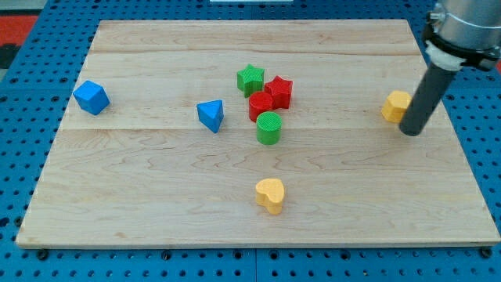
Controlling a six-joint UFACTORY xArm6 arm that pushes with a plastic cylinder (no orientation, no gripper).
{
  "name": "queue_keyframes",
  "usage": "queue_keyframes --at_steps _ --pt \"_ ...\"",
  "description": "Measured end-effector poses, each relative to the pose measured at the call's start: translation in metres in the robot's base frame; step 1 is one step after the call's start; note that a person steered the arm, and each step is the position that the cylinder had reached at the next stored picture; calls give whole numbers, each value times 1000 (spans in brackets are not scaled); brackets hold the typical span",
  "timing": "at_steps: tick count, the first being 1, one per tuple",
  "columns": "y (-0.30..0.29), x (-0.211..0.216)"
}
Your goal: Move yellow heart closer to the yellow hexagon
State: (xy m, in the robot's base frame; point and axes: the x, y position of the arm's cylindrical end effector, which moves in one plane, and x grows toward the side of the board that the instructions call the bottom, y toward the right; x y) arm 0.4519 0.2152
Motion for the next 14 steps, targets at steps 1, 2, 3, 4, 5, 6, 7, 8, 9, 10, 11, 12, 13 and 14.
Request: queue_keyframes --at_steps 1,2,3,4,5,6,7,8,9,10,11,12,13,14 --pt "-5 -10" --pt "-4 -37" --pt "-4 -39" --pt "-2 14" --pt "-7 91" --pt "-40 159" --pt "-57 167" --pt "-116 166" --pt "-184 166" --pt "-240 159" --pt "-243 136" --pt "-199 109" --pt "-133 87" --pt "-120 85"
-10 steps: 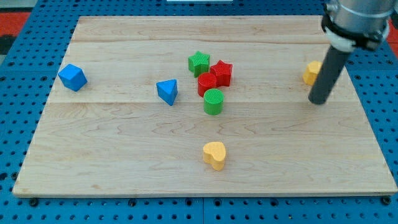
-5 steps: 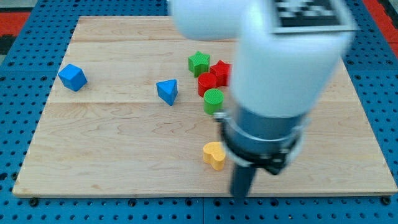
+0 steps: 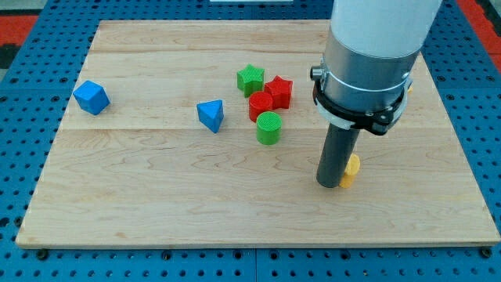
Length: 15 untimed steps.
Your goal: Move yellow heart closer to the yellow hexagon
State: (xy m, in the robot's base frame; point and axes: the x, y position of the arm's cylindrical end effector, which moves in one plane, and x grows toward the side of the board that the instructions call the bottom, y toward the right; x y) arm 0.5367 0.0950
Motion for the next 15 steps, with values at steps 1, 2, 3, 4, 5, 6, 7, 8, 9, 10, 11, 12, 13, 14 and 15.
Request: queue_keyframes --at_steps 1,2,3,4,5,6,7,8,9,10,11,12,13,14,15 --pt "-32 25" --pt "-8 11" --pt "41 -29" --pt "66 -55" --pt "41 -22" --pt "57 -9" --pt "79 -38" --pt "91 -54" --pt "91 -40" --pt "99 -38" --pt "114 -71" --pt "122 -96" --pt "122 -89" --pt "95 -77" --pt "66 -81"
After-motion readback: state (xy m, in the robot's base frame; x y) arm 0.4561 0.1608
